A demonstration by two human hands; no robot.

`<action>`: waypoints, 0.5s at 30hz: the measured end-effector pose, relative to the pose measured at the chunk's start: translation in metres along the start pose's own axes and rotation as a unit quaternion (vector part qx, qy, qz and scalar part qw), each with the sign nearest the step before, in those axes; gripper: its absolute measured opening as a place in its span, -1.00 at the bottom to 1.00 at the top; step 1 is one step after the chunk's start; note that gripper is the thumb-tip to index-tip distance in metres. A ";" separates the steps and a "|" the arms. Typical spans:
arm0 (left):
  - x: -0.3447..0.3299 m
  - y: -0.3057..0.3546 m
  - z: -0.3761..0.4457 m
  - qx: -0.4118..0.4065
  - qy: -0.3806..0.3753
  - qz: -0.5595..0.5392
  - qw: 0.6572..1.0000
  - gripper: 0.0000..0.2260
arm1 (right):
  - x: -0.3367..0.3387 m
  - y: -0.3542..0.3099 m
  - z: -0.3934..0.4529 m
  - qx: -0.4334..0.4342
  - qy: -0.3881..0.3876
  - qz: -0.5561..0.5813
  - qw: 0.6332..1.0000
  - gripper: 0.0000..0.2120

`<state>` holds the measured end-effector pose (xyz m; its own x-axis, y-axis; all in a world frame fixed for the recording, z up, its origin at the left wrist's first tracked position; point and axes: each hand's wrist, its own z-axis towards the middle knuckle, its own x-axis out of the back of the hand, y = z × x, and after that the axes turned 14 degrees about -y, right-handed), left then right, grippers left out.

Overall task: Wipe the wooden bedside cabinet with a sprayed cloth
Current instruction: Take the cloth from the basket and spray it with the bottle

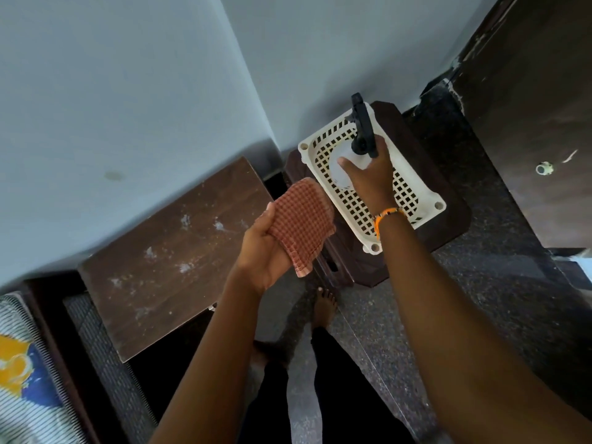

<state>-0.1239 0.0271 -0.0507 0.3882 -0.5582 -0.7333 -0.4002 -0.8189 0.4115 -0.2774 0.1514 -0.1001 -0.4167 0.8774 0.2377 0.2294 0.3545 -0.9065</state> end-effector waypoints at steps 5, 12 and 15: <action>0.012 0.004 -0.003 -0.067 -0.005 -0.030 0.997 -0.58 | 0.001 0.002 0.023 0.050 0.017 0.037 0.998 -0.78; -0.005 0.018 0.001 -0.150 0.075 -0.084 0.982 -0.77 | 0.015 -0.033 -0.015 0.129 -0.048 0.052 0.989 -0.84; -0.004 0.033 -0.001 -0.176 0.077 -0.084 0.978 -0.72 | 0.010 -0.061 -0.046 0.136 -0.055 0.061 0.987 -0.81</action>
<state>-0.1376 0.0021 -0.0332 0.5554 -0.4024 -0.7278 -0.0196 -0.8812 0.4723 -0.2550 0.1531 -0.0260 -0.4973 0.8623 0.0954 0.0445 0.1352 -0.9898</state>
